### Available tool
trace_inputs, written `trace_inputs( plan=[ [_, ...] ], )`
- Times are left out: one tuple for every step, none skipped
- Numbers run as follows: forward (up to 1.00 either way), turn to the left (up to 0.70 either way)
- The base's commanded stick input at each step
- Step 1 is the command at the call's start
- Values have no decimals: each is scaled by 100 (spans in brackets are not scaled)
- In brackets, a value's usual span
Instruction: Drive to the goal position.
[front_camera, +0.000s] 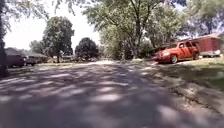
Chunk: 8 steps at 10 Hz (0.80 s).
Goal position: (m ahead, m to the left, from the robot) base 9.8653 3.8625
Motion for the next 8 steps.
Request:
trace_inputs(
  plan=[
    [50, 0],
    [50, 0],
    [50, 0],
    [50, 0],
    [50, 0],
    [50, 0],
    [50, 0],
    [50, 0]
  ],
)
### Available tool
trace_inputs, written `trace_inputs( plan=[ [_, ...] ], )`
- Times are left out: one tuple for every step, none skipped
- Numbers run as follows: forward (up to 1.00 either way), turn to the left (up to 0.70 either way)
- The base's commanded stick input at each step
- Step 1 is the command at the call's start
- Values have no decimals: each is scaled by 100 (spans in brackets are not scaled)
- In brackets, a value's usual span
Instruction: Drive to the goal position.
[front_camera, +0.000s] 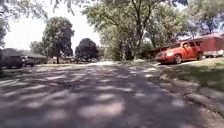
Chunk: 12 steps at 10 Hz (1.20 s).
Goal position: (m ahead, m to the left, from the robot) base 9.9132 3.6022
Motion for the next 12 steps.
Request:
trace_inputs(
  plan=[
    [50, 0],
    [50, 0],
    [50, 0],
    [50, 0],
    [50, 0],
    [50, 0],
    [50, 0],
    [50, 0],
    [50, 0],
    [50, 0],
    [50, 0],
    [50, 0]
  ],
)
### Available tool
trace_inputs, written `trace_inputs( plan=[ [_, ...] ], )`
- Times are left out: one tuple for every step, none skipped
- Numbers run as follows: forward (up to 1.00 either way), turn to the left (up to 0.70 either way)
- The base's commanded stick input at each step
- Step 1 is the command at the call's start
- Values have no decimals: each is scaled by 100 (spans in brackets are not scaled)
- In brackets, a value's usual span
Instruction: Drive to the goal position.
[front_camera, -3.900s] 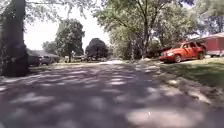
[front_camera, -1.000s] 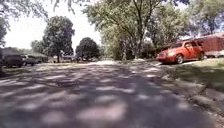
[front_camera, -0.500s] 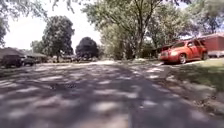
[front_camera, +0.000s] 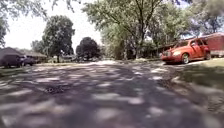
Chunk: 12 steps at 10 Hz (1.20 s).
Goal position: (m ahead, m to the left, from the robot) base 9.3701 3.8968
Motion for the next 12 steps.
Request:
trace_inputs(
  plan=[
    [50, 0],
    [50, 0],
    [50, 0],
    [50, 0],
    [50, 0],
    [50, 0],
    [50, 0],
    [50, 0],
    [50, 0],
    [50, 0],
    [50, 0],
    [50, 0]
  ],
)
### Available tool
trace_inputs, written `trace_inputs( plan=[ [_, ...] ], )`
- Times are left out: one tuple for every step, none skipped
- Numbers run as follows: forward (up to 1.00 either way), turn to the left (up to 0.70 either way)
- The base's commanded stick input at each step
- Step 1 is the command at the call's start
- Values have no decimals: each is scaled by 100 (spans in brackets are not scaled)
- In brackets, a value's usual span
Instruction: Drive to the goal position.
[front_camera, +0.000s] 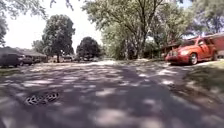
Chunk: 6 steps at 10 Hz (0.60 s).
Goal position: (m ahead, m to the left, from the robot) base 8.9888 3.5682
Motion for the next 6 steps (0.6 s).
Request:
trace_inputs(
  plan=[
    [50, 0],
    [50, 0],
    [50, 0],
    [50, 0],
    [50, 0],
    [50, 0]
  ],
)
